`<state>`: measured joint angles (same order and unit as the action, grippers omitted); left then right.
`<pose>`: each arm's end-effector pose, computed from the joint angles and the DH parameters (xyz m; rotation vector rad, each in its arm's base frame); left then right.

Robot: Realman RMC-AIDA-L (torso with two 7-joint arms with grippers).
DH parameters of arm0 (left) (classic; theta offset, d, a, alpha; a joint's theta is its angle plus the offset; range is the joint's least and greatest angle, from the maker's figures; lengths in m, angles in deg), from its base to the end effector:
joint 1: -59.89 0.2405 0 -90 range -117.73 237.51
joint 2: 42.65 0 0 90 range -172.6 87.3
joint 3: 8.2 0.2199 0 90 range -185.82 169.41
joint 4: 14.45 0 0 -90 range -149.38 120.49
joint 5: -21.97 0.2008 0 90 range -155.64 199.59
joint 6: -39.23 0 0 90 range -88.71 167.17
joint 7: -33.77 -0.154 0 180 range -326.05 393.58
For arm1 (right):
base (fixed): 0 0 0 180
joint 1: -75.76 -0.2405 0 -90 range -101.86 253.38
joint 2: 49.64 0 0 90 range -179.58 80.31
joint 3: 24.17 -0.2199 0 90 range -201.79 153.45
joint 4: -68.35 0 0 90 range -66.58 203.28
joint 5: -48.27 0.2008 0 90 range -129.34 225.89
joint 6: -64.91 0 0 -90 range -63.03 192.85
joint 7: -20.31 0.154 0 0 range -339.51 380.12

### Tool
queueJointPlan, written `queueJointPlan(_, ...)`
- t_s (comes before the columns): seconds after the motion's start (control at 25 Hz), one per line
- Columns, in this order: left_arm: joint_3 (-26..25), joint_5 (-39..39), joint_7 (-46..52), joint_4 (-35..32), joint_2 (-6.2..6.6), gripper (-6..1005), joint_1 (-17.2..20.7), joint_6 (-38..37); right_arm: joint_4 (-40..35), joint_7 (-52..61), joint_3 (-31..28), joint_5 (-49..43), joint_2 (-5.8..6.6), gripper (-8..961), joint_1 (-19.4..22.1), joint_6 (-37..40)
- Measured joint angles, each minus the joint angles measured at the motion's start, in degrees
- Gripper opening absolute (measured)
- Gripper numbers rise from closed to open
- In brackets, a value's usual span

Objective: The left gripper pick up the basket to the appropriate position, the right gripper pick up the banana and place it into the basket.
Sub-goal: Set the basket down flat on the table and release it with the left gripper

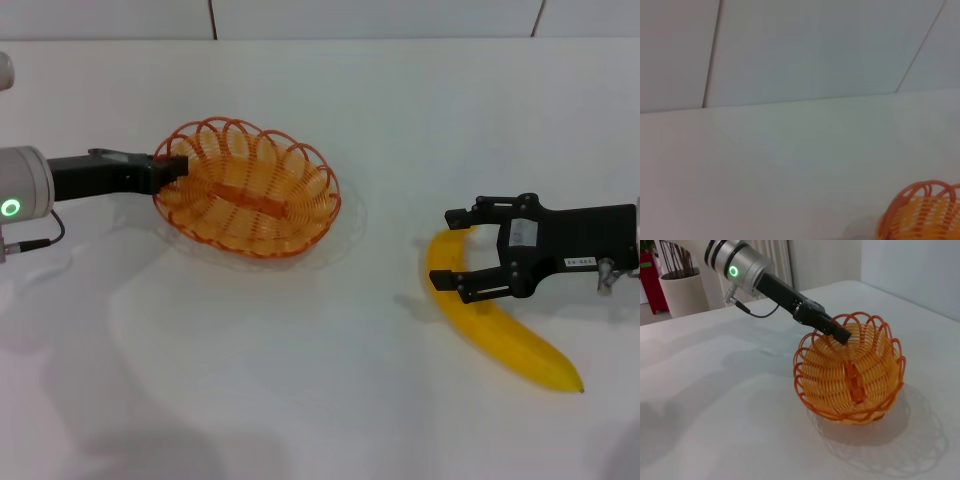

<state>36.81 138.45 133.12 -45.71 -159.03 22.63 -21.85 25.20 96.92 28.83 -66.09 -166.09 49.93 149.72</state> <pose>-0.2487 0.3776 0.0059 -2.3747 -1.0430 -0.4234 0.2462 0.3020 0.0079 -2.8252 0.4503 0.3938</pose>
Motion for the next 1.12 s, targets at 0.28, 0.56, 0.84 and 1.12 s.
queueJointPlan(0.28,0.1,-1.6,-0.4,1.4,-0.06,89,0.9,0.9,0.0,-0.1,0.0,0.0,0.0,825,0.0,0.0)
queueJointPlan(0.56,-0.1,-2.3,-0.8,2.8,-0.07,91,1.2,1.3,0.0,-0.1,0.0,0.0,0.0,823,0.0,0.0)
queueJointPlan(0.84,-0.1,-3.4,-1.3,3.2,-0.08,92,1.4,1.4,0.0,0.0,0.0,0.0,0.0,821,0.0,0.0)
queueJointPlan(1.12,-0.1,-4.2,-1.6,4.5,-0.08,94,1.3,2.6,0.0,0.1,0.0,0.0,0.0,819,0.0,0.0)
